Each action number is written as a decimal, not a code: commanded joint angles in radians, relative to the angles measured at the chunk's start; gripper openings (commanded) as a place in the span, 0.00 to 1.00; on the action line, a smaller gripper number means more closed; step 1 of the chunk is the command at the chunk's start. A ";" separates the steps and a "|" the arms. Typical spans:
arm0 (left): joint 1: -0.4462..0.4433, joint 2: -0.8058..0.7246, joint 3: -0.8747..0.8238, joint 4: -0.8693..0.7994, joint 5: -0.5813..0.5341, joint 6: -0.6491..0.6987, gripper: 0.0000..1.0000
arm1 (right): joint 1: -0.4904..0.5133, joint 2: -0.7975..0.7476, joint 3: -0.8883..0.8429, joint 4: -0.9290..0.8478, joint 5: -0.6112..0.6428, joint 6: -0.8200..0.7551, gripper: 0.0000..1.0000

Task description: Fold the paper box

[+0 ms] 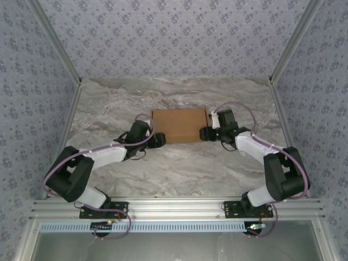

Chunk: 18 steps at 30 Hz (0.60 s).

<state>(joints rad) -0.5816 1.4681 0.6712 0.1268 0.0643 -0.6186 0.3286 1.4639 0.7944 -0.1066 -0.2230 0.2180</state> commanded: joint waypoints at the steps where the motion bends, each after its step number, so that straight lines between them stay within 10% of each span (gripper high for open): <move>1: 0.045 -0.052 0.046 -0.054 0.028 0.040 0.84 | -0.037 -0.016 0.064 -0.043 -0.068 0.027 0.64; 18: 0.147 0.217 0.307 -0.115 0.226 -0.021 0.80 | -0.114 0.238 0.186 0.068 -0.284 0.176 0.58</move>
<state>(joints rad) -0.4385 1.6596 0.9363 0.0341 0.2329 -0.6228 0.2062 1.6817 0.9421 -0.0711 -0.4503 0.3573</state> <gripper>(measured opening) 0.801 0.590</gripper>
